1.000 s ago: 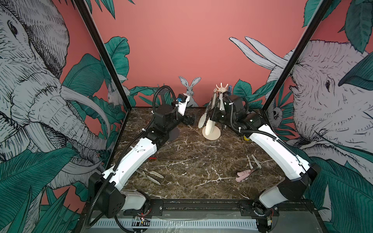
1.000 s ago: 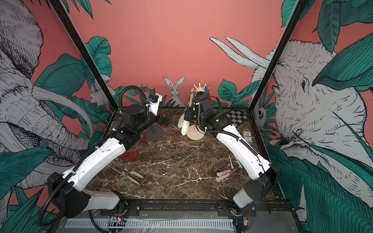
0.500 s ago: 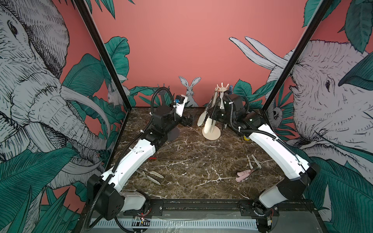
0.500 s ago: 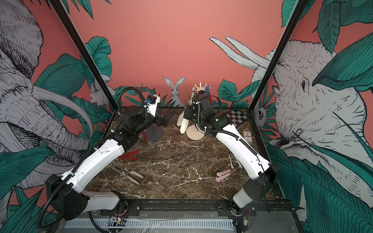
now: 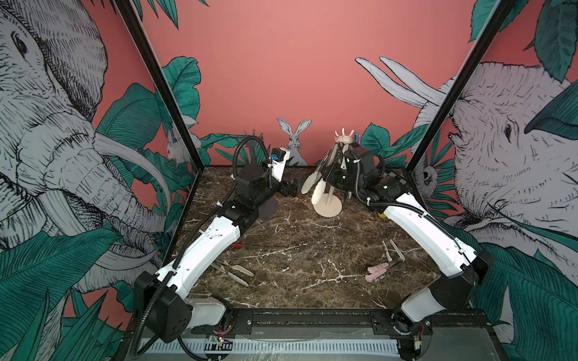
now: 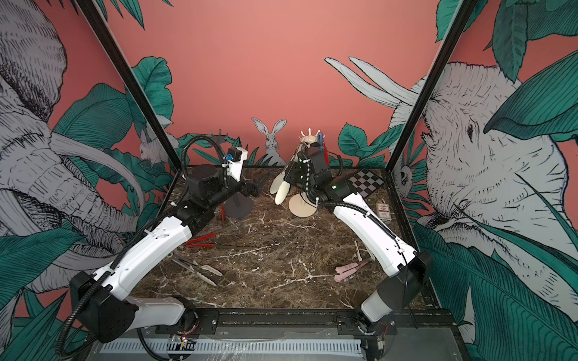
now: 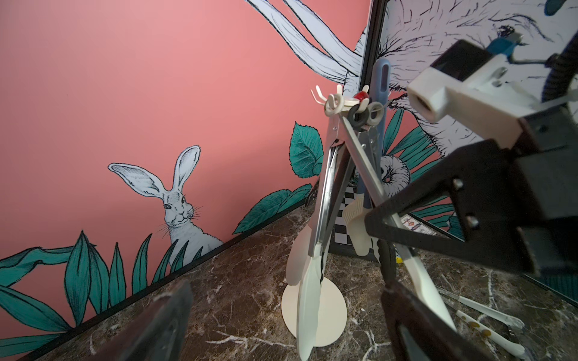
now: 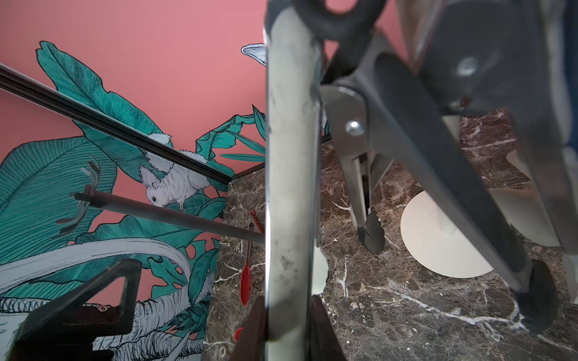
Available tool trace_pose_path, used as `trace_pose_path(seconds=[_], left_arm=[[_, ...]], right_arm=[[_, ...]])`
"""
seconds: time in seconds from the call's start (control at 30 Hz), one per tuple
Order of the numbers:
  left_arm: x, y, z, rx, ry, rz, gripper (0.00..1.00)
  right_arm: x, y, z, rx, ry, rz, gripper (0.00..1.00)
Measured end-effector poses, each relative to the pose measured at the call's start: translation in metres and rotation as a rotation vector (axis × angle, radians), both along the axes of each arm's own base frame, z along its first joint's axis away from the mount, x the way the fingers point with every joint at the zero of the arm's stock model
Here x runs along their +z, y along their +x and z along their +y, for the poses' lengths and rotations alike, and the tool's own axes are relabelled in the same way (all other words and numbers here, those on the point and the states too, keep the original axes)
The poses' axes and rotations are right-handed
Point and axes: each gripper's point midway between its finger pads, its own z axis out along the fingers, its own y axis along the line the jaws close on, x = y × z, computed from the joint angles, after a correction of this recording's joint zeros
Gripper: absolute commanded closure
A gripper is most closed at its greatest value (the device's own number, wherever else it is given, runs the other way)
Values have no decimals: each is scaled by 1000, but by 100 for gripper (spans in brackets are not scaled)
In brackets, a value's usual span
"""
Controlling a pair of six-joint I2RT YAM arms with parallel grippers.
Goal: Hang food tongs on kitchen utensil racks
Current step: Hang the food tongs on the rack.
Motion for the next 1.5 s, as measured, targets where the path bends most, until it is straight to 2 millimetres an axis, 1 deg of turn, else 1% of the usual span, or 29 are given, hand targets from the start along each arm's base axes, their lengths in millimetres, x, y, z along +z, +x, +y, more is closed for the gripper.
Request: trace_pose_path(seconds=[0.17, 0.2, 0.23, 0.3, 0.33, 0.43, 0.53, 0.63, 0.73, 0.87, 0.97, 1.03, 1.13, 1.23, 1.37, 1.5], left_arm=[[4, -3, 4, 3, -6, -9, 4], [5, -4, 5, 4, -6, -10, 4], [6, -4, 5, 4, -8, -13, 4], [6, -4, 6, 6, -8, -12, 4], [6, -4, 7, 8, -7, -10, 4], [5, -4, 7, 9, -7, -5, 4], [6, -4, 7, 10, -9, -4, 4], [8, -7, 10, 14, -9, -3, 3], [14, -12, 14, 22, -14, -11, 3], [22, -19, 24, 46, -23, -27, 2], [24, -23, 32, 72, -24, -29, 2], [26, -26, 37, 89, -25, -32, 2], [24, -31, 47, 124, -27, -20, 2], [19, -39, 57, 152, -26, 2, 2], [13, -49, 71, 198, -22, 50, 2], [2, -63, 85, 227, -11, 113, 3]], right_arm=[[-3, 2, 4, 1, 42, 2, 100], [-3, 2, 5, 1, 48, 2, 96], [-4, 2, 5, 4, 52, 3, 87], [-5, 2, 6, 8, 58, 5, 75], [-4, 2, 6, 11, 62, 7, 67], [-4, 0, 8, 26, 66, 10, 47], [1, -3, 7, 45, 72, 3, 30], [7, -10, 4, 71, 88, -3, 21], [13, -22, -5, 99, 95, -17, 12], [18, -39, -21, 135, 92, -37, 6], [13, -52, -36, 157, 78, -34, 4], [5, -61, -48, 169, 54, -20, 3], [-13, -74, -70, 167, 5, 19, 2], [-35, -89, -95, 147, -36, 69, 1], [-78, -111, -126, 95, -82, 188, 1], [-123, -129, -148, 54, -125, 324, 1]])
